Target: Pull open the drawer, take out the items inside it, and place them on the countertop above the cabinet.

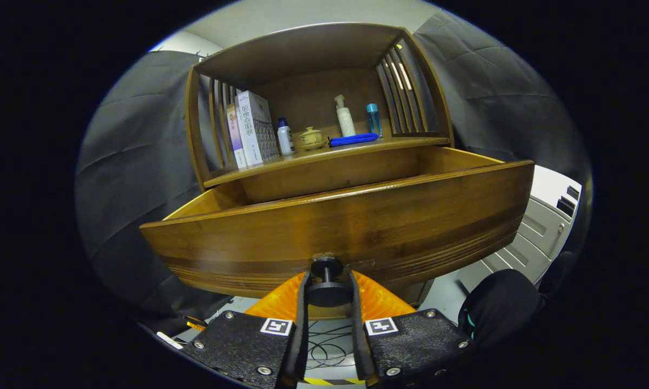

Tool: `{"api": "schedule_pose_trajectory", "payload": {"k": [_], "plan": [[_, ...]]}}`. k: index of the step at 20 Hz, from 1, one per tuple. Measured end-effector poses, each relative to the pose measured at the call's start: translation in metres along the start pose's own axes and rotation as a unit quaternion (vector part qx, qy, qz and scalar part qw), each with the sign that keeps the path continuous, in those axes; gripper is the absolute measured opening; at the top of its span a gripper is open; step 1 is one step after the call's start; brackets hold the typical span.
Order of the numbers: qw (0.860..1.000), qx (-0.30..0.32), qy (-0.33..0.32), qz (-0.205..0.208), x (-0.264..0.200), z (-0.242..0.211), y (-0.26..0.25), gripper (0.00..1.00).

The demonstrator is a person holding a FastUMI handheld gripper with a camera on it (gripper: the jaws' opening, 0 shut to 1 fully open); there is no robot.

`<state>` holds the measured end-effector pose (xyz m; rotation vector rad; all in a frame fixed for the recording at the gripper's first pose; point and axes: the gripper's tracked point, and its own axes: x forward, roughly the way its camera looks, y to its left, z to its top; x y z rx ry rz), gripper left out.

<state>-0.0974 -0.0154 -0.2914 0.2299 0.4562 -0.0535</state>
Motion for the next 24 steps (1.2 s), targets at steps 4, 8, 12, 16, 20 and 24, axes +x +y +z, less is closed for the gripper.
{"api": "schedule_pose_trajectory", "payload": {"k": [4,8,12,16,20,24], "plan": [[1.0,0.014,0.009,0.006,-0.001,0.002,0.005,0.42],[0.996,0.053,-0.055,0.043,-0.018,0.039,0.023,0.72],[0.994,0.01,-0.098,0.036,-0.033,0.076,0.028,0.95],[0.993,-0.028,-0.112,0.035,-0.037,0.111,0.037,0.95],[0.995,-0.037,-0.089,0.036,-0.022,0.136,0.049,0.95],[0.997,-0.043,-0.064,0.007,0.002,0.167,0.05,0.96]]}}
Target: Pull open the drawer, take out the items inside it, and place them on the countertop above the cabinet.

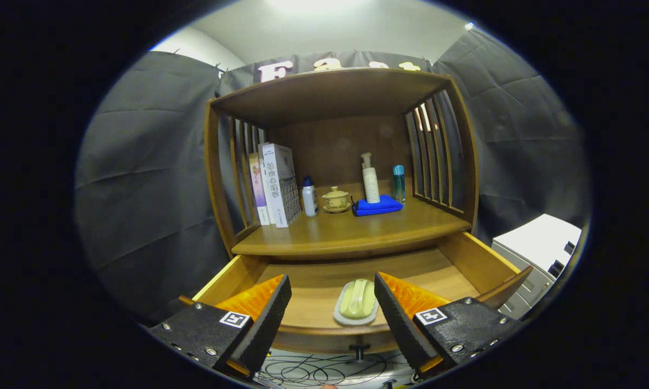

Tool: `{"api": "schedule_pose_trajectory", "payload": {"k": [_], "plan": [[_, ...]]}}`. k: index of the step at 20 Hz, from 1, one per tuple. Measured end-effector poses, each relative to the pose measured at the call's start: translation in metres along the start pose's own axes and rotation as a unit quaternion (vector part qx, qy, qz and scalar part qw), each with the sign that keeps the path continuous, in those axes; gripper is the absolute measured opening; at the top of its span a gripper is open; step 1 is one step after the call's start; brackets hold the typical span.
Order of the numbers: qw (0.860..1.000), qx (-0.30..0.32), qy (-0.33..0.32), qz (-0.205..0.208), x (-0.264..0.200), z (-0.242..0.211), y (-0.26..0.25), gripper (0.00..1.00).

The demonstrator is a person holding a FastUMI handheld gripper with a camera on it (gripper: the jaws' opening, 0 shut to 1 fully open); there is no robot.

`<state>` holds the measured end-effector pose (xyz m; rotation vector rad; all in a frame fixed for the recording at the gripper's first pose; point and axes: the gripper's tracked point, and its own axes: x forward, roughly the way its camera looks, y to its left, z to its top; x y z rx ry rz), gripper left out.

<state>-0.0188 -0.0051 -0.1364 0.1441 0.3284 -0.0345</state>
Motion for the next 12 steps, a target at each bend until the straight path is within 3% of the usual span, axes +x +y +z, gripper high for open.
{"api": "schedule_pose_trajectory", "payload": {"k": [4,6,12], "plan": [[0.997,0.01,0.042,-0.061,0.044,0.007,-0.015,0.95],[0.993,0.021,0.091,-0.076,0.068,-0.012,-0.017,0.95],[0.961,0.024,0.232,-0.147,0.098,-0.065,-0.047,0.94]]}}
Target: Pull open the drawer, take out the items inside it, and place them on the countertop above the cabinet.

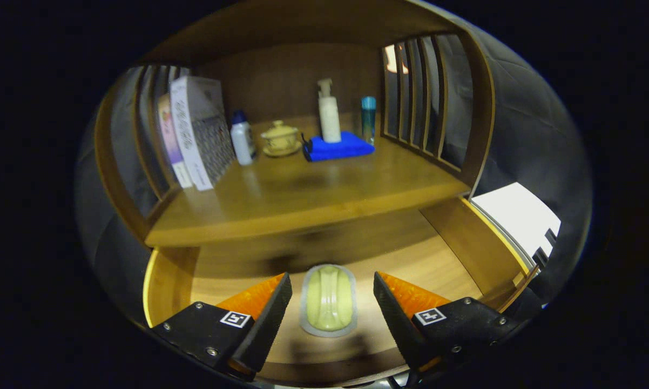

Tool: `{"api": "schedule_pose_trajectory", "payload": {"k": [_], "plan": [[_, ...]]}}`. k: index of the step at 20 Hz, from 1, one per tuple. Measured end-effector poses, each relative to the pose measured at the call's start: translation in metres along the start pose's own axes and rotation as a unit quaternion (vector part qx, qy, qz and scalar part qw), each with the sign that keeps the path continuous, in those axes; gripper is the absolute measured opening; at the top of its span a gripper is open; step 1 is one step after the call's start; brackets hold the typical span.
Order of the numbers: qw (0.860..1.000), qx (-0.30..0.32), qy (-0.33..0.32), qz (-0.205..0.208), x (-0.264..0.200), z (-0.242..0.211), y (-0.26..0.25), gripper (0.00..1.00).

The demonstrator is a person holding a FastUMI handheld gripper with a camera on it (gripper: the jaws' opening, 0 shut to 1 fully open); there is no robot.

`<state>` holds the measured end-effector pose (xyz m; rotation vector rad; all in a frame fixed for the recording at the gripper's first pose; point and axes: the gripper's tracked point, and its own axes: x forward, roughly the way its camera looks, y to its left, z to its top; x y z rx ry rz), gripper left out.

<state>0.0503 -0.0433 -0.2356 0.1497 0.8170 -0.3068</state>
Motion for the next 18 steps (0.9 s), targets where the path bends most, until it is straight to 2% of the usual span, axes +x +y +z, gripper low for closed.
{"api": "schedule_pose_trajectory", "payload": {"k": [4,6,8,9,10,13,18], "plan": [[0.998,-0.007,0.058,-0.004,0.023,-0.012,0.003,0.86],[0.997,-0.013,0.07,-0.004,0.031,-0.018,0.004,0.76],[0.996,-0.02,0.084,-0.014,0.036,-0.028,-0.003,0.63],[0.996,-0.02,0.089,-0.016,0.037,-0.032,-0.003,0.52],[0.995,-0.02,0.092,-0.015,0.04,-0.038,-0.003,0.47],[0.996,-0.019,0.085,-0.014,0.04,-0.041,-0.005,0.23],[0.997,-0.016,0.066,-0.021,0.032,-0.044,-0.009,0.15]]}}
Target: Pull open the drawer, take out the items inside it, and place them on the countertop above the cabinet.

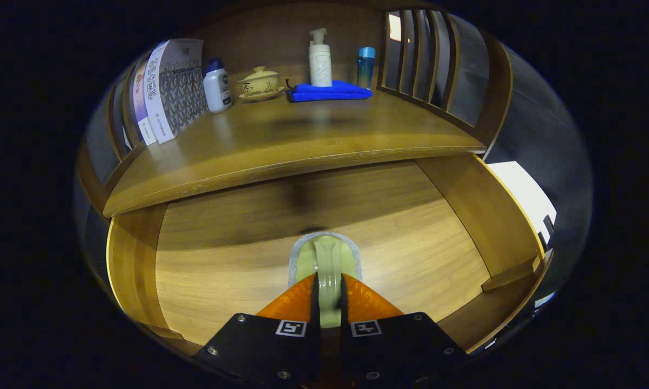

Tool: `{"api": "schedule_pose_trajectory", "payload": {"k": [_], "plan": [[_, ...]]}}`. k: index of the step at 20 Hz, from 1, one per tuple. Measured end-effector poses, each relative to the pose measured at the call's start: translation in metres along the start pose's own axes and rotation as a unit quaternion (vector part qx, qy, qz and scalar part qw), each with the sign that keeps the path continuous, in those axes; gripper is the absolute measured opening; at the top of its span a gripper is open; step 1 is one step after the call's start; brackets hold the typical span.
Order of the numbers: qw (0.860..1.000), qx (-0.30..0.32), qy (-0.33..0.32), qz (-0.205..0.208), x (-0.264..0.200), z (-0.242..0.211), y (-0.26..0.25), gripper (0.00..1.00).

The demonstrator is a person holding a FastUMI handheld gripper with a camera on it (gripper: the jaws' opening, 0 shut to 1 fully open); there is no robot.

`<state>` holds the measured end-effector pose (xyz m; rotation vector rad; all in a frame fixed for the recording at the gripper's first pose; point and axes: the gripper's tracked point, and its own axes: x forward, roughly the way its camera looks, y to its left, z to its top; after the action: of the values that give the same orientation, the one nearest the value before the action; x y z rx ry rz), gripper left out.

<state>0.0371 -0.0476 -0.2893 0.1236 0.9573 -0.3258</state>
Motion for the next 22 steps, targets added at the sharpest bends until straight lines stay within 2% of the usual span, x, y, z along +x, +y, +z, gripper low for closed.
{"api": "schedule_pose_trajectory", "payload": {"k": [2,7,12,19,22], "plan": [[1.0,-0.01,-0.01,0.005,-0.005,-0.002,0.004,0.13],[0.997,-0.027,-0.051,0.048,-0.031,-0.003,0.028,0.13],[0.992,-0.056,-0.097,0.051,-0.062,0.006,0.032,0.13],[0.982,-0.056,-0.173,0.05,-0.104,0.055,0.03,0.13],[0.977,-0.055,-0.198,0.063,-0.111,0.078,0.036,0.13]]}}
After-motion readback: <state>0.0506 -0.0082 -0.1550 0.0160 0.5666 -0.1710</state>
